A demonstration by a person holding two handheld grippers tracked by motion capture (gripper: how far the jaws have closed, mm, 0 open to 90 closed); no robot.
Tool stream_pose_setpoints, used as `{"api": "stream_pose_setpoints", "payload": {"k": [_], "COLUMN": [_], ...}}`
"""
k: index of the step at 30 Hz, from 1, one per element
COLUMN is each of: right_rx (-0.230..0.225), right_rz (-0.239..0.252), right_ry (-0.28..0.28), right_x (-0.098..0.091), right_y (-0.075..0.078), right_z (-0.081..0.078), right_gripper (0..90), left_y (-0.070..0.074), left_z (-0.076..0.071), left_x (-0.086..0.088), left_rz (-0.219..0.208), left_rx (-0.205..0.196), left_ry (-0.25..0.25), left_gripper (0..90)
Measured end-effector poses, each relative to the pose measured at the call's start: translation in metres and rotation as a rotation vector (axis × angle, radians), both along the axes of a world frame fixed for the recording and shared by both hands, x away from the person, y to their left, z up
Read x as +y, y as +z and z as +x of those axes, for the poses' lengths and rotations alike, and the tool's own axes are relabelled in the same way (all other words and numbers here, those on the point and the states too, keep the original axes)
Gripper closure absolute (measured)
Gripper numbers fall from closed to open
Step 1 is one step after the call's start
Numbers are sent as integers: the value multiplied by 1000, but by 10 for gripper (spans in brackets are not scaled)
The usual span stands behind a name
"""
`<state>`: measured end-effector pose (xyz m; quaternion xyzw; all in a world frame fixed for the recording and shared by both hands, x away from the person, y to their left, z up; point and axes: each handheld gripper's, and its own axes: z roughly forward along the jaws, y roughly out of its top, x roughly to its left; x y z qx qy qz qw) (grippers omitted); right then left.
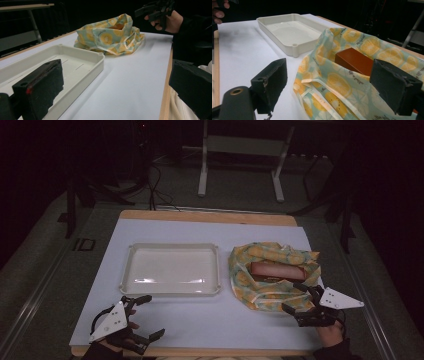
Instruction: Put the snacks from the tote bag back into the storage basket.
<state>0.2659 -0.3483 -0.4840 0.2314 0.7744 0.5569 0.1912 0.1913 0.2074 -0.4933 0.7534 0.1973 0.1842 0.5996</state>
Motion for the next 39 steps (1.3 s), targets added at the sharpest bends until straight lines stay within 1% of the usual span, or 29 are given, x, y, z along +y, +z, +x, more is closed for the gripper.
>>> {"api": "stream_pose_setpoints", "payload": {"k": [2, 3, 4, 5, 6, 8, 10, 12, 14, 15, 18, 21, 22, 24, 26, 30, 33, 35, 36, 39], "right_rx": [28, 28, 42, 71, 88, 104, 109, 133, 133, 135, 122, 122, 127, 133, 128, 141, 154, 150, 156, 150], "right_rz": [-14, -14, -26, -36, -30, -32, -35, -31, -51, -56, -63, -72, -105, -123, -140, -148, -175, -194, -200, -213], "right_ry": [15, 15, 24, 39, 49, 55, 62, 73, 60, 76, 117, 132, 145, 161, 165, 179, 199, 203, 212, 209], "right_x": [1, 1, 1, 1, 0, -1, -3, -4, -4, -4, -5, -3, -1, 0, 1, 1, 2, 3, 4, 5], "right_y": [1, 1, 2, 3, 3, 4, 6, 9, 12, 13, 19, 21, 23, 25, 27, 30, 34, 36, 37, 40], "right_z": [1, 1, 1, 1, 2, 2, 3, 4, 4, 4, 2, 1, 1, 1, 1, 3, 6, 8, 9, 12], "right_gripper": [136, 136, 136, 131, 128, 125, 123, 118, 118, 113, 113, 113, 113, 113, 113, 117, 127, 127, 126, 127], "left_y": [-1, -1, -1, -1, -1, -2, -2, -3, -3, -4, -4, -3, -3, -3, -3, -3, -3, -2, -2, -2], "left_z": [-1, -1, -1, -2, -2, -2, -1, -1, -1, -1, -2, -4, -5, -6, -7, -8, -8, -9, -9, -10], "left_x": [-1, -1, -2, -2, -3, -4, -4, -5, -6, -7, -8, -8, -7, -7, -8, -8, -7, -7, -7, -7], "left_rz": [2, 2, 4, 11, 11, 15, 18, 19, 20, 22, 31, 29, 25, 30, 35, 35, 39, 35, 38, 39], "left_rx": [3, 3, 4, 4, 2, 3, 6, 13, 18, 19, 25, 30, 32, 31, 30, 29, 19, 17, 15, 14], "left_ry": [1, 1, -2, -5, -5, -5, -3, -2, -5, -6, -13, -15, -13, -13, -16, -17, -2, 1, 3, 4], "left_gripper": [0, 0, 0, 0, 0, 0, 0, 0, 0, 0, 0, 0, 0, 0, 0, 0, 0, 0, 0, 0]}}
